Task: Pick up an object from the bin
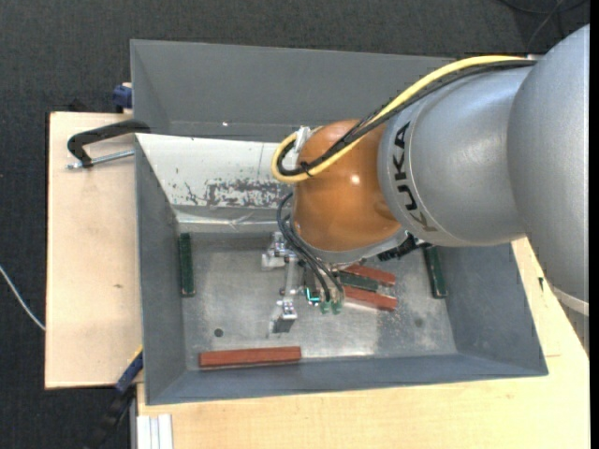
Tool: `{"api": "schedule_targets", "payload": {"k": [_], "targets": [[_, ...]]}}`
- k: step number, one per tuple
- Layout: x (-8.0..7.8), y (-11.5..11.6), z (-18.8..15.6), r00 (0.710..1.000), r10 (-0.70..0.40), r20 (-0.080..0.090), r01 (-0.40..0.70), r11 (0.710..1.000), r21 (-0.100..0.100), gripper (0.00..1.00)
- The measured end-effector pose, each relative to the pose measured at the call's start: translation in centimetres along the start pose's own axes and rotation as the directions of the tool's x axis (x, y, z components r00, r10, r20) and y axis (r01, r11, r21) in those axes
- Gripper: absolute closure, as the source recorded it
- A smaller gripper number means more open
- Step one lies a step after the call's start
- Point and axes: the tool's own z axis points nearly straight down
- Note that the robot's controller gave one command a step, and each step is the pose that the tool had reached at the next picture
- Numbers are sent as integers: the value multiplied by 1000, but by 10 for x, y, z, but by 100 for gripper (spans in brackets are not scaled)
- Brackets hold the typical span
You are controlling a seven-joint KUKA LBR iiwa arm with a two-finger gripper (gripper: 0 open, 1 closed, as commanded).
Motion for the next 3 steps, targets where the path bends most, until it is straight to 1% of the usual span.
{"api": "schedule_targets", "payload": {"k": [1, 2, 3], "targets": [[-1, -1, -4, 1000, 1, 7, -1, 1000, -1, 0], [-7, -39, 3, 999, -36, 8, 36, 999, -3, 0], [-41, -74, 8, 987, -163, 13, 163, 987, 2, 0]]}}
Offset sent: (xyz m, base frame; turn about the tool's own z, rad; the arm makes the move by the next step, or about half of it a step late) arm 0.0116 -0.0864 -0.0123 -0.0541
